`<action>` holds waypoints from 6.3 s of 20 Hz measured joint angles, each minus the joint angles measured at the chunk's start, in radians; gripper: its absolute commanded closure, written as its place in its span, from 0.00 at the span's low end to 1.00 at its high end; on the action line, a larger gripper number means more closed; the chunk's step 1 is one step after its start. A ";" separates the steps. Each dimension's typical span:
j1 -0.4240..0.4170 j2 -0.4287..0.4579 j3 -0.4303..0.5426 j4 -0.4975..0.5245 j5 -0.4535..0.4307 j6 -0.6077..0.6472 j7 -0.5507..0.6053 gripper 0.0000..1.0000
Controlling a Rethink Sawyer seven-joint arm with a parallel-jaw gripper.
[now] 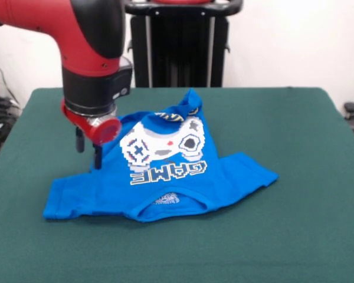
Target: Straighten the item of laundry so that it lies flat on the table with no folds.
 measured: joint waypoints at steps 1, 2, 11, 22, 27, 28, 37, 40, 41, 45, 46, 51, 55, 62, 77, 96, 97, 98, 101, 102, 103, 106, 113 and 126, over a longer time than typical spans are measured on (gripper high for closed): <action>0.003 -0.003 0.000 0.006 0.000 0.000 0.000 0.00; 0.006 -0.006 0.000 0.011 0.000 0.000 0.000 0.00; 0.019 -0.027 0.000 0.084 0.000 0.000 0.000 0.00; 0.020 -0.034 -0.012 0.139 0.000 0.000 0.000 0.00; 0.020 -0.034 -0.023 0.151 0.000 -0.001 0.000 0.00; 0.020 -0.034 -0.023 0.152 0.000 -0.003 0.000 0.00; 0.020 -0.034 -0.034 0.175 0.000 -0.046 0.000 0.00; 0.020 -0.034 -0.039 0.183 0.001 -0.059 0.000 0.00; 0.022 -0.033 -0.048 0.191 0.001 -0.075 0.000 0.00; 0.022 -0.030 -0.063 0.199 0.001 -0.096 0.000 0.00; 0.022 -0.030 -0.065 0.200 0.001 -0.099 0.000 0.00; 0.021 -0.031 -0.084 0.208 -0.001 -0.110 0.000 0.00; 0.019 -0.030 -0.090 0.216 -0.013 -0.118 0.000 0.00; 0.016 -0.005 -0.092 0.222 -0.026 -0.157 0.000 0.00; 0.031 0.032 -0.113 0.222 -0.025 -0.223 0.000 0.00; 0.017 0.033 -0.112 0.222 -0.021 -0.221 0.000 0.00; 0.017 0.033 -0.112 0.222 -0.020 -0.220 0.000 0.00; 0.017 0.033 -0.112 0.222 -0.019 -0.218 0.000 0.00; 0.017 0.033 -0.112 0.222 -0.016 -0.213 0.000 0.00; 0.015 0.033 -0.112 0.222 -0.014 -0.210 0.000 0.00; 0.015 0.033 -0.112 0.222 -0.013 -0.209 0.000 0.00; 0.010 0.033 -0.109 0.222 -0.007 -0.202 0.000 0.00; 0.003 0.033 -0.105 0.222 0.002 -0.170 0.000 0.00; -0.027 0.033 -0.093 0.223 0.004 -0.109 0.000 0.00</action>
